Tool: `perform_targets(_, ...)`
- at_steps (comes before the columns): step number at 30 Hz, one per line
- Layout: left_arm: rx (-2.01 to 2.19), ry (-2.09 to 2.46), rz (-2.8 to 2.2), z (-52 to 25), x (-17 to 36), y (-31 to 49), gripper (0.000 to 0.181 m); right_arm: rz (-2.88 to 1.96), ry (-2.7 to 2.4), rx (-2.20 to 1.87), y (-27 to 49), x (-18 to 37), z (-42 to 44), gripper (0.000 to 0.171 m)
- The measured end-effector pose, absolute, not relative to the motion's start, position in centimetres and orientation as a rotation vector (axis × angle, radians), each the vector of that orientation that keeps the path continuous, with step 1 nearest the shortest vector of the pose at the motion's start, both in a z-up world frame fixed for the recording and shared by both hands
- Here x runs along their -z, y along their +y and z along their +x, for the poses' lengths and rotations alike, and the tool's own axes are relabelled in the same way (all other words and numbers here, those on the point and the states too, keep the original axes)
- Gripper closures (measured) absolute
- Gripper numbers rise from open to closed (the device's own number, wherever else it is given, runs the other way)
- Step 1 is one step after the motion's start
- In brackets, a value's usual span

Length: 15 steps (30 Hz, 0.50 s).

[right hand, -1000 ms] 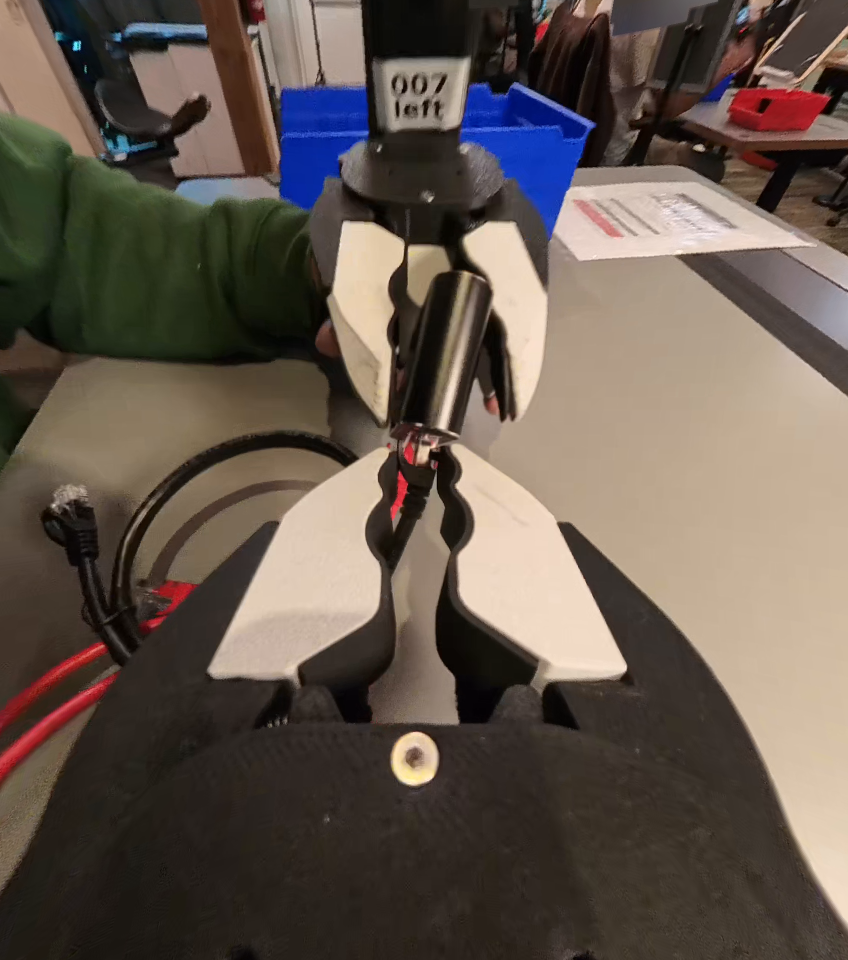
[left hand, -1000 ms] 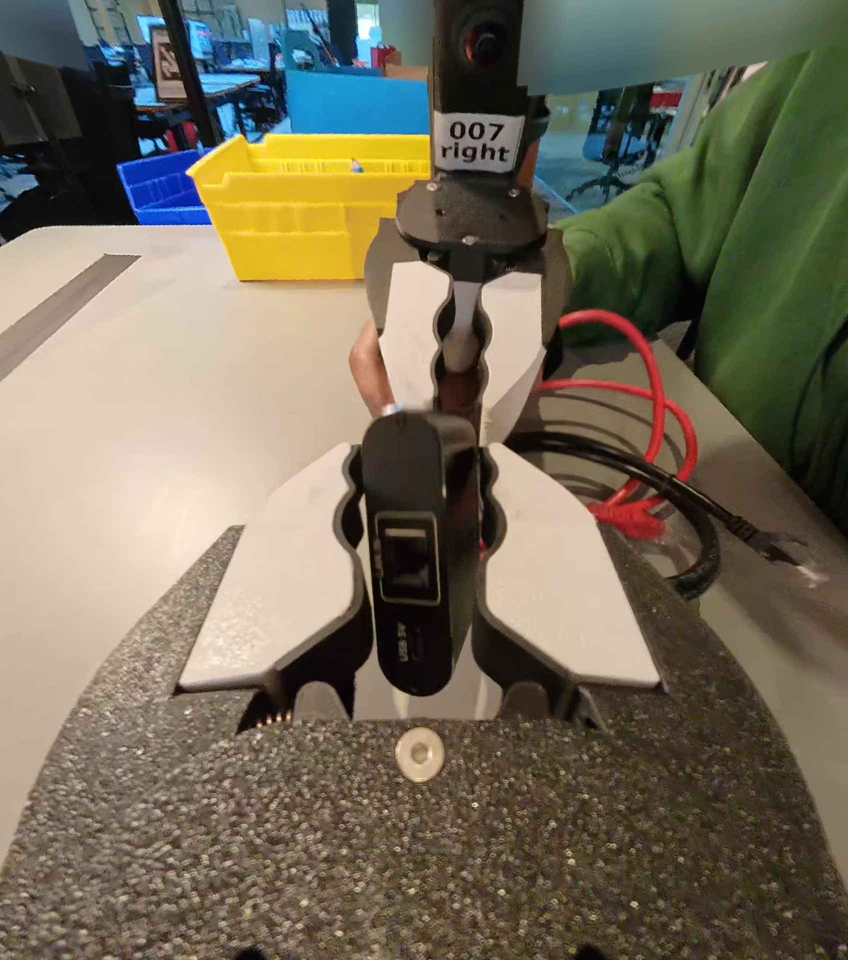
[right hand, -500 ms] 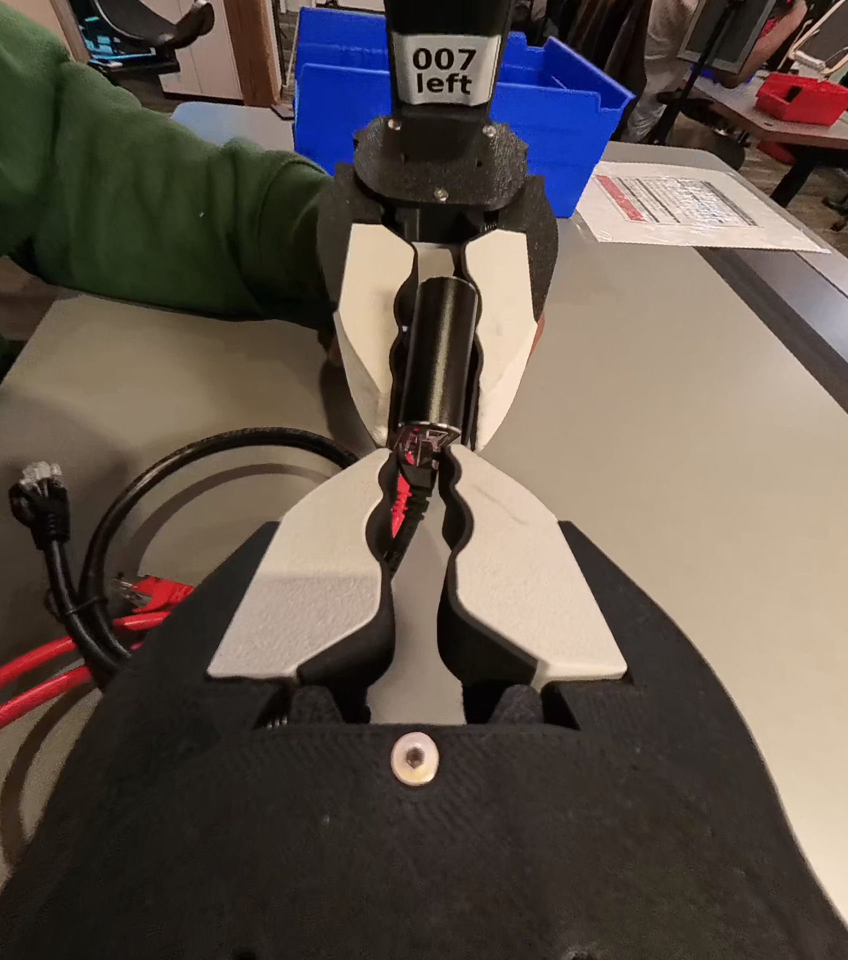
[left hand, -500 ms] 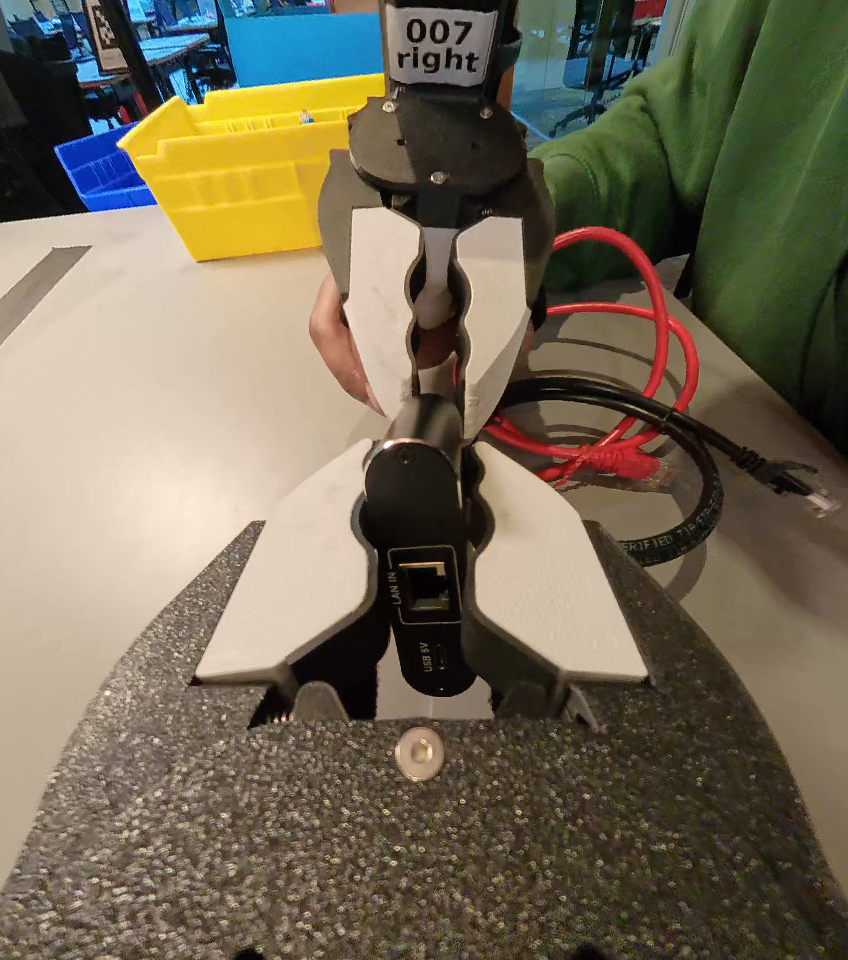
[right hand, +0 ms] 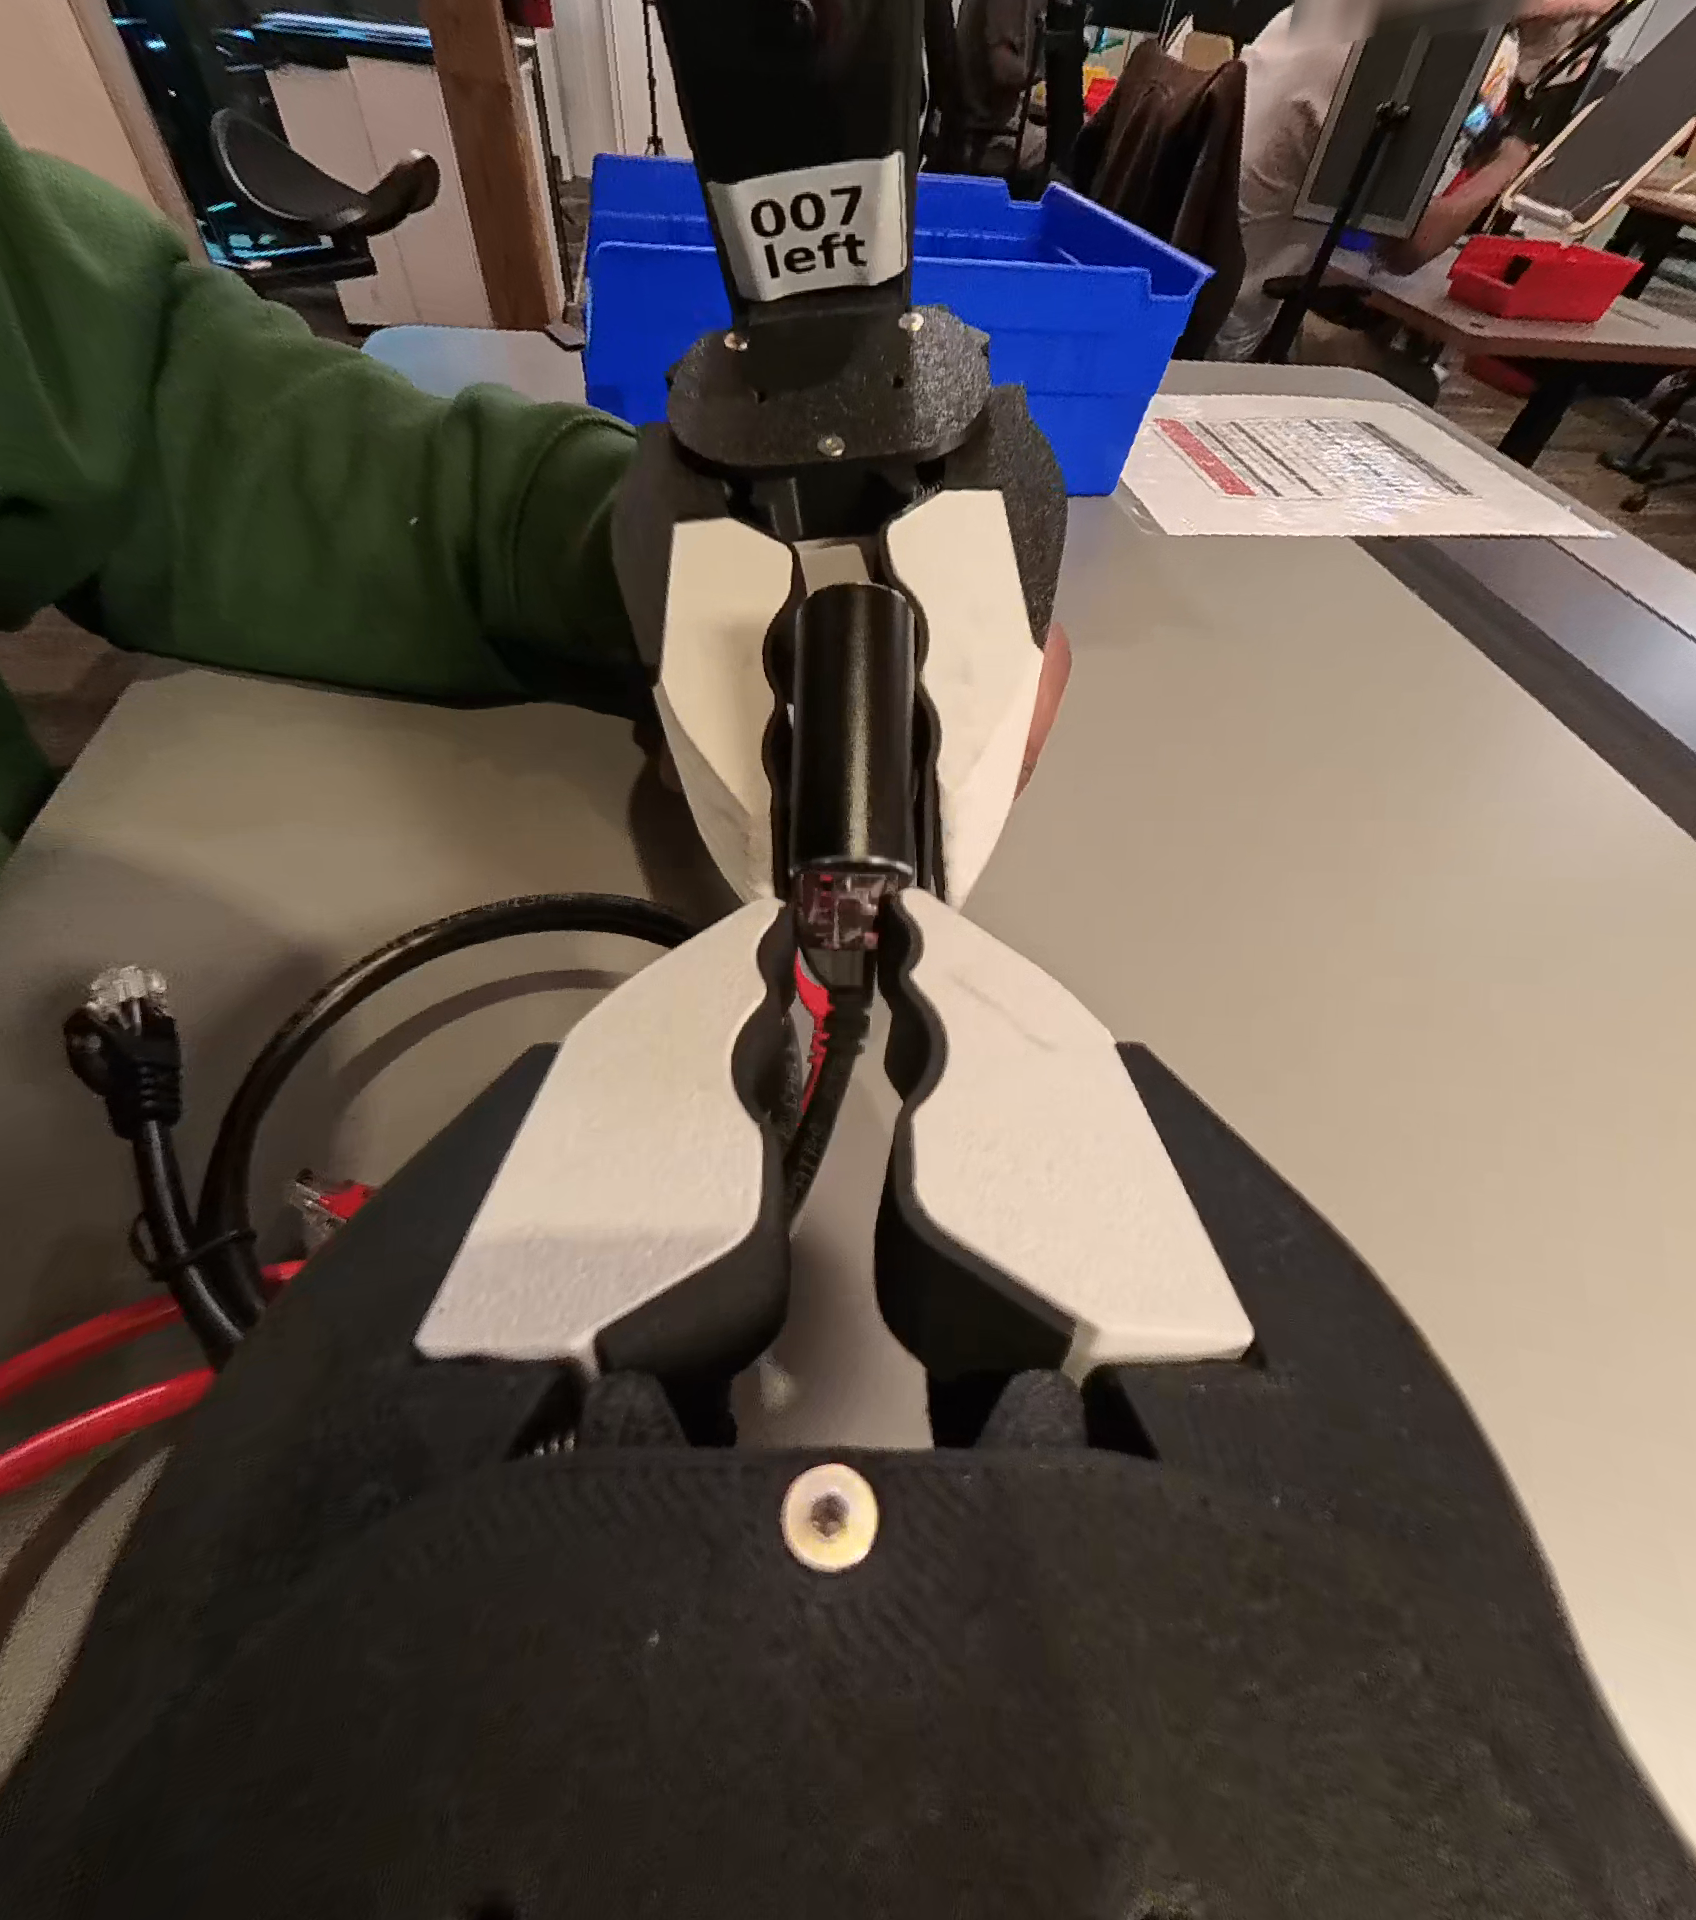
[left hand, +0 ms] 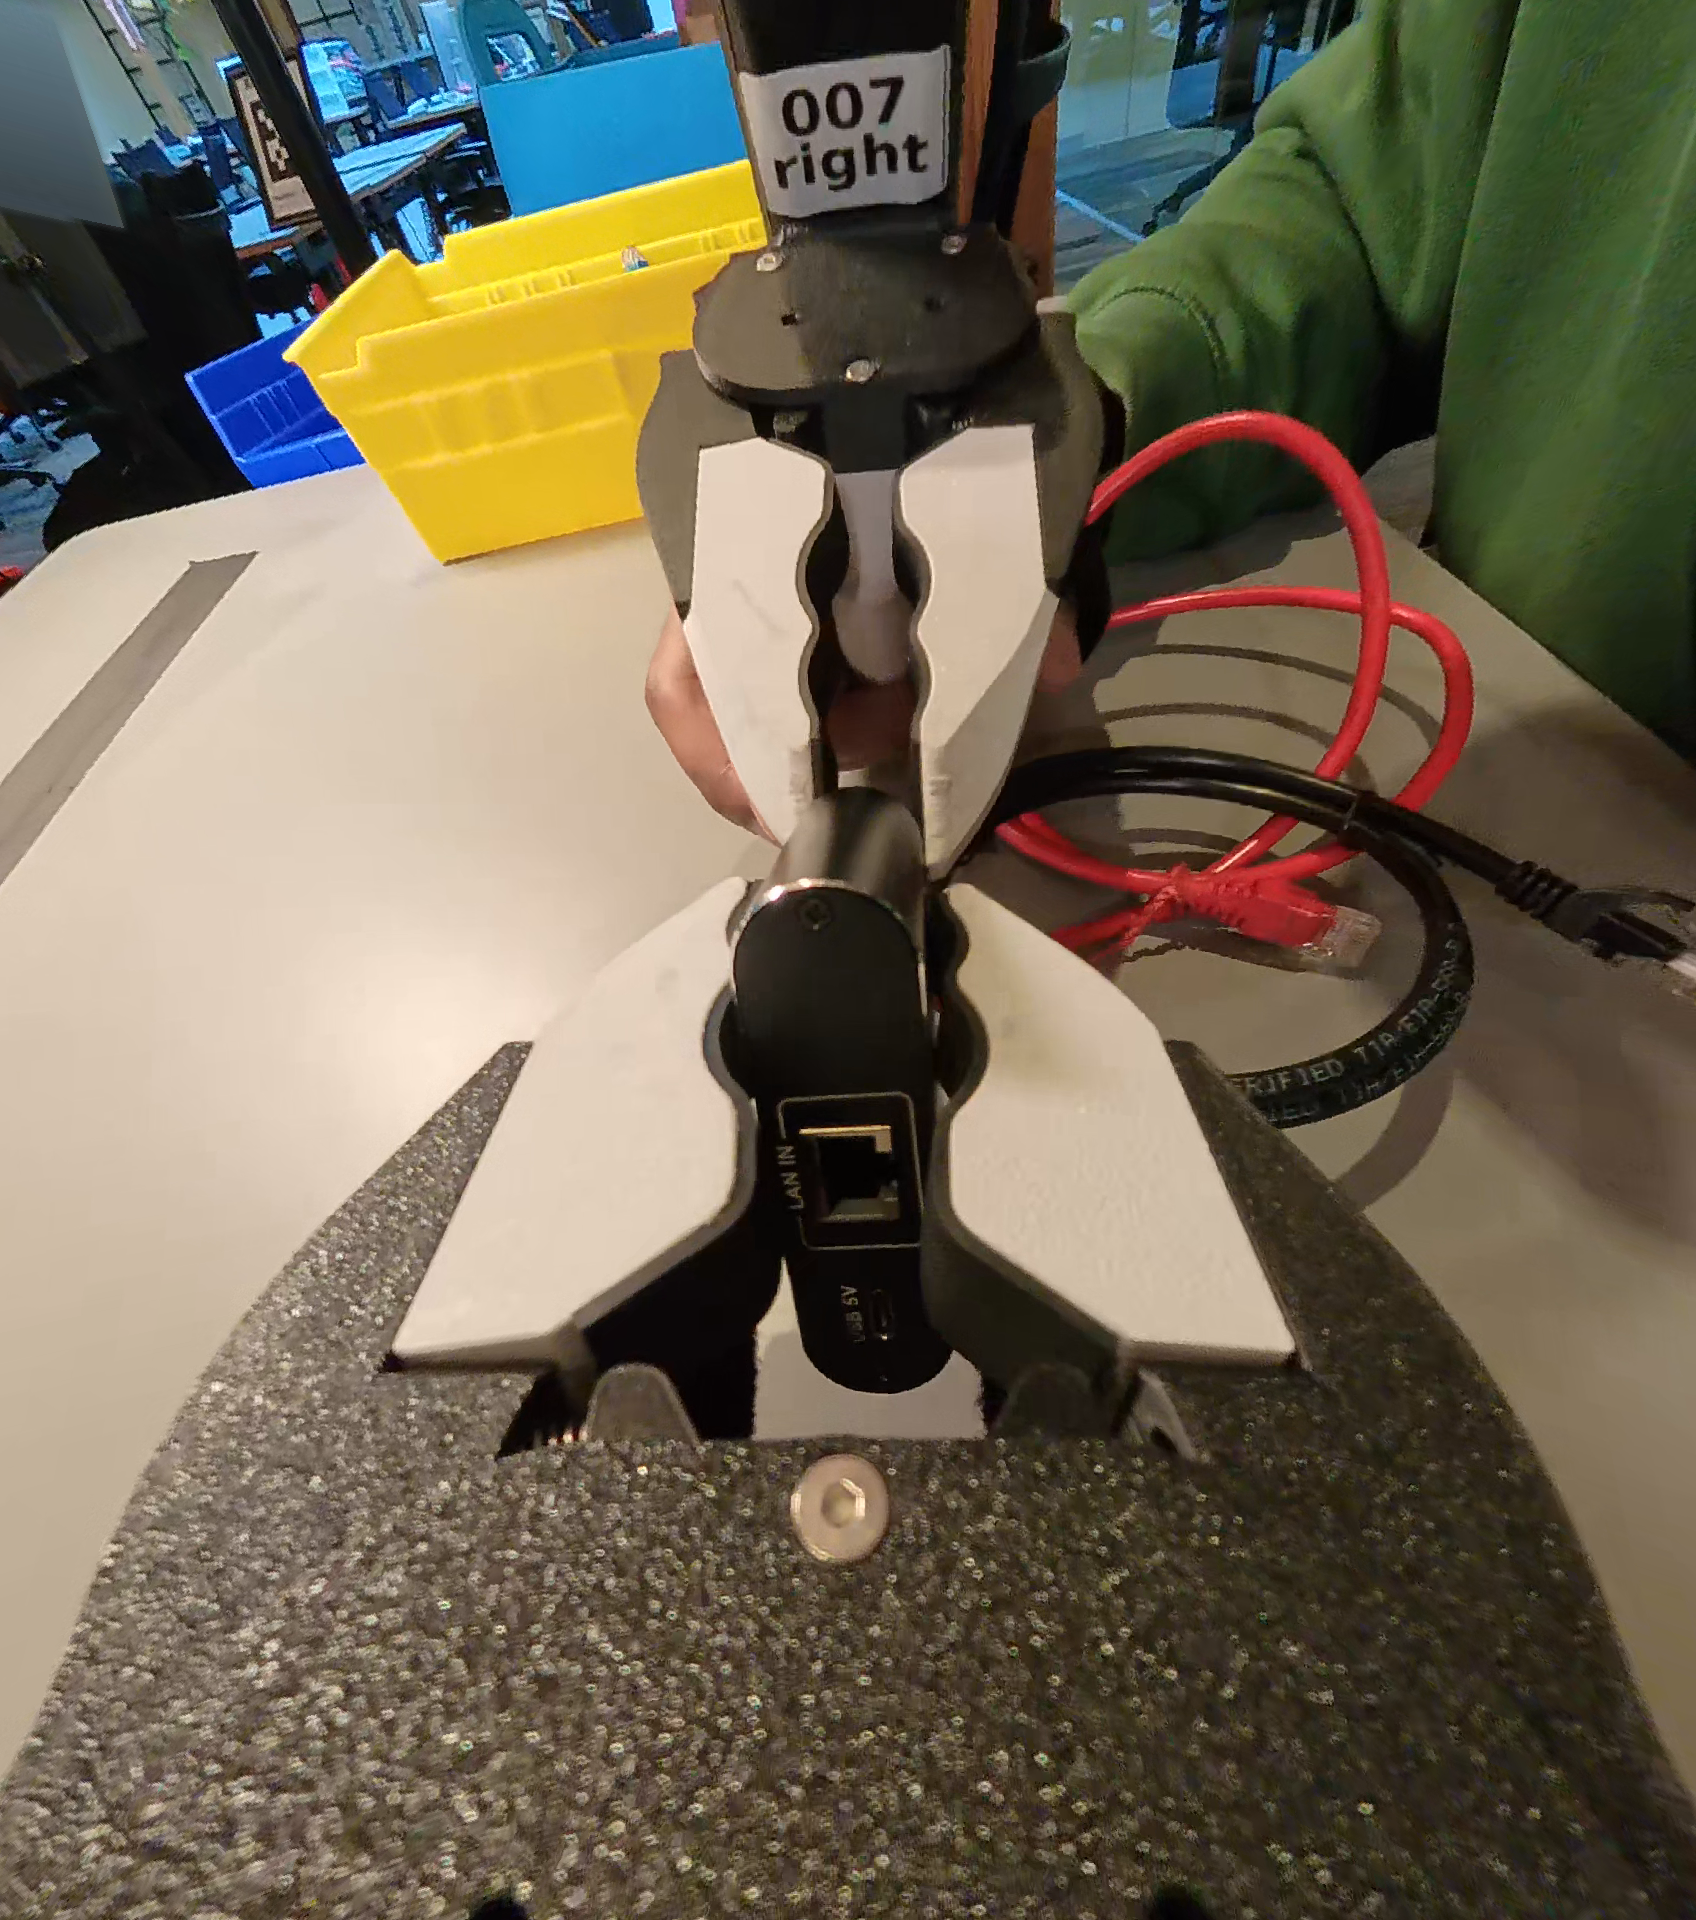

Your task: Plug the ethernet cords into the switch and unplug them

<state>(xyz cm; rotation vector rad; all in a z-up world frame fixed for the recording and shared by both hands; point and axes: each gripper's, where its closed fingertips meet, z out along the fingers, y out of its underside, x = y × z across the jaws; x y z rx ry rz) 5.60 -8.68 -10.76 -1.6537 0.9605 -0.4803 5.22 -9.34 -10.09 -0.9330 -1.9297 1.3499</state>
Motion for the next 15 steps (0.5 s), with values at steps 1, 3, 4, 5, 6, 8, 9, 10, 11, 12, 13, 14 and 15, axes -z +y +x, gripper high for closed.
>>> perform_targets(1, 0.468, 0.967, -1.654, 5.64, 10.85, -8.64, 0.151, -0.928, -1.926, -1.339, -9.37, 10.14, 5.16, 0.157)
perform_targets(3, 0.452, 0.975, -1.648, 5.67, 10.90, -8.67, 0.151, -0.908, -1.917, -1.314, -9.41, 10.19, 5.11, 0.157)
perform_targets(4, 0.446, 0.973, -1.647, 5.62, 10.88, -8.63, 0.151, -0.904, -1.912, -1.300, -9.37, 10.18, 5.06, 0.157)
perform_targets(5, 0.439, 0.970, -1.645, 5.55, 10.87, -8.57, 0.152, -0.903, -1.909, -1.287, -9.29, 10.16, 5.00, 0.157)
perform_targets(6, 0.438, 0.969, -1.646, 5.53, 10.88, -8.54, 0.152, -0.897, -1.909, -1.278, -9.24, 10.17, 4.97, 0.157)
perform_targets(8, 0.437, 0.968, -1.648, 5.53, 10.89, -8.52, 0.152, -0.899, -1.909, -1.282, -9.22, 10.19, 4.97, 0.157)
perform_targets(9, 0.437, 0.967, -1.647, 5.52, 10.88, -8.52, 0.152, -0.899, -1.906, -1.289, -9.22, 10.17, 4.97, 0.157)
perform_targets(10, 0.438, 0.968, -1.645, 5.53, 10.86, -8.55, 0.152, -0.894, -1.903, -1.293, -9.24, 10.15, 4.99, 0.157)
perform_targets(11, 0.439, 0.970, -1.643, 5.54, 10.85, -8.58, 0.152, -0.885, -1.900, -1.292, -9.26, 10.15, 5.02, 0.156)
perform_targets(12, 0.437, 0.970, -1.642, 5.54, 10.85, -8.59, 0.152, -0.877, -1.900, -1.287, -9.26, 10.17, 5.05, 0.156)
perform_targets(13, 0.438, 0.970, -1.640, 5.54, 10.82, -8.61, 0.152, -0.871, -1.902, -1.280, -9.22, 10.19, 5.10, 0.156)
perform_targets(14, 0.438, 0.968, -1.639, 5.52, 10.79, -8.60, 0.152, -0.864, -1.903, -1.275, -9.18, 10.17, 5.16, 0.156)
perform_targets(15, 0.435, 0.967, -1.638, 5.51, 10.78, -8.59, 0.152, -0.862, -1.904, -1.270, -9.11, 10.17, 5.17, 0.156)
